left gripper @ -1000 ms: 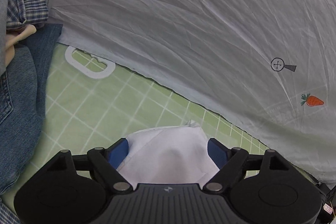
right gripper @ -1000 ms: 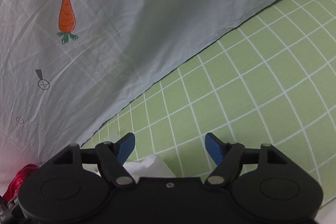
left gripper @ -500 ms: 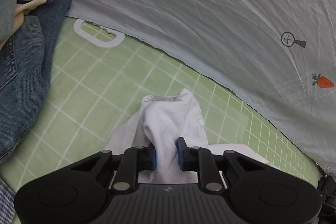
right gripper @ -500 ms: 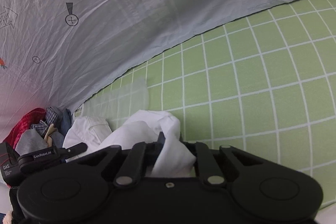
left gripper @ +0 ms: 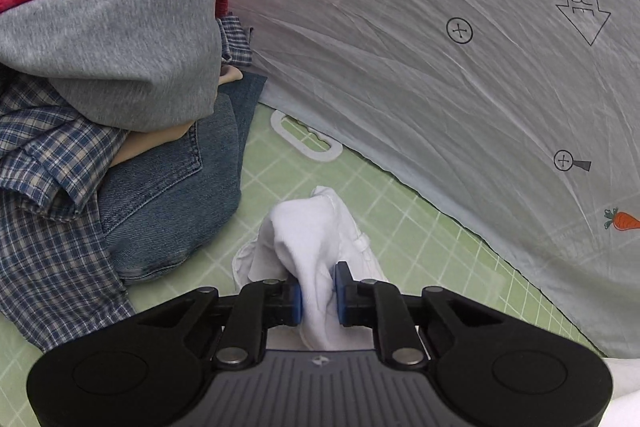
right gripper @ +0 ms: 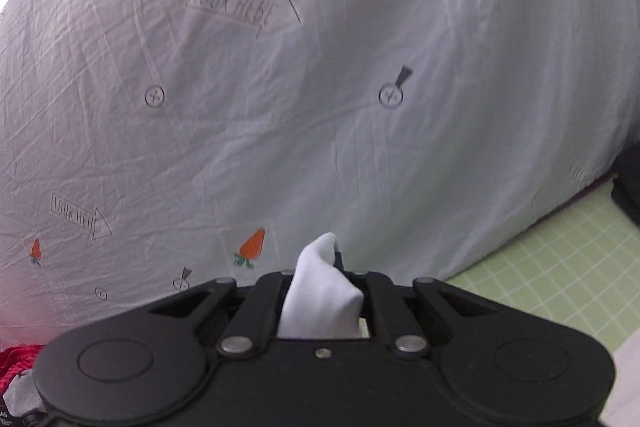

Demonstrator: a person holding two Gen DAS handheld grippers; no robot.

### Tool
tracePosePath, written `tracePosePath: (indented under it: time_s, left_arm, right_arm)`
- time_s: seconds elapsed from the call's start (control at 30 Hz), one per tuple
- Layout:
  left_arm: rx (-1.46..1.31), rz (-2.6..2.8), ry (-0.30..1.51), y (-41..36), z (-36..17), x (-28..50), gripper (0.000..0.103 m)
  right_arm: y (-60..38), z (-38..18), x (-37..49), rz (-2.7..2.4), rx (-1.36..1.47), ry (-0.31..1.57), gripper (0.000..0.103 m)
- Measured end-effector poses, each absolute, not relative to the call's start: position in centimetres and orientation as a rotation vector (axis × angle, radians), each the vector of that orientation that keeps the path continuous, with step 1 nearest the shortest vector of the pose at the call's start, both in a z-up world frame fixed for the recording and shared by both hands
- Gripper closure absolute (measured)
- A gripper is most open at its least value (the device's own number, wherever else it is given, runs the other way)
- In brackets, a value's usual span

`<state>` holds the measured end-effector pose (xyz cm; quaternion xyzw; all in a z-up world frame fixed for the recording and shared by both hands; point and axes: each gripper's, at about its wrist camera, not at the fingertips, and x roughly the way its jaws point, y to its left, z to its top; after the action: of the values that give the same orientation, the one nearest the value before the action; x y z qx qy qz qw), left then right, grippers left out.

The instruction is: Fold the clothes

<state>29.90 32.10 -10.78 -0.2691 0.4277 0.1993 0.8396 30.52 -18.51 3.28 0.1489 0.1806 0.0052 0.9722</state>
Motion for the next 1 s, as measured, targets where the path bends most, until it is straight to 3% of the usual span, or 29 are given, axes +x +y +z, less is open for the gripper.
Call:
tracePosePath:
  time_s: [0.07, 0.13, 0.2, 0.33, 0.4, 0.5, 0.77, 0.93, 1.0]
  left_arm:
    - [-0.542, 0.416, 0.906, 30.9, -11.0, 30.3, 0.085]
    - [-0.493, 0.418, 0.911, 29.9, -11.3, 30.8, 0.085]
    - [-0.472, 0.416, 0.925, 29.5, -11.7, 31.3, 0.084]
    - [-0.499, 0.415, 0.937, 30.0, -12.6, 30.7, 0.083]
    - [-0.510, 0.425, 0.950, 30.3, -13.2, 30.3, 0.081]
    - [-0.518, 0.439, 0.970, 30.5, -14.0, 29.7, 0.080]
    - [-0.439, 0.460, 1.004, 29.5, -14.7, 29.9, 0.079]
    - [-0.405, 0.471, 1.024, 29.1, -15.0, 30.0, 0.077]
    - [-0.390, 0.477, 1.033, 29.0, -15.2, 30.1, 0.076]
  right_arm:
    - [-17.8, 4.4, 30.1, -0.045, 0.146, 0.282, 0.098]
    - [-17.1, 3.3, 31.2, -0.068, 0.028, 0.322, 0.096]
    - [-16.5, 1.1, 33.3, -0.055, -0.070, 0.489, 0.076]
    - [-18.5, -3.1, 33.5, -0.043, 0.054, 0.637, 0.066]
    - [-20.4, -4.3, 32.8, -0.068, 0.169, 0.657, 0.054]
    - [-23.5, -6.0, 31.4, -0.157, 0.283, 0.650, 0.053]
    - [-26.8, -12.4, 32.8, -0.303, 0.184, 0.793, 0.051]
    - [-27.5, -16.2, 34.7, -0.240, 0.346, 0.833, 0.051]
    - [-27.3, -16.8, 36.1, -0.218, 0.341, 0.832, 0.044]
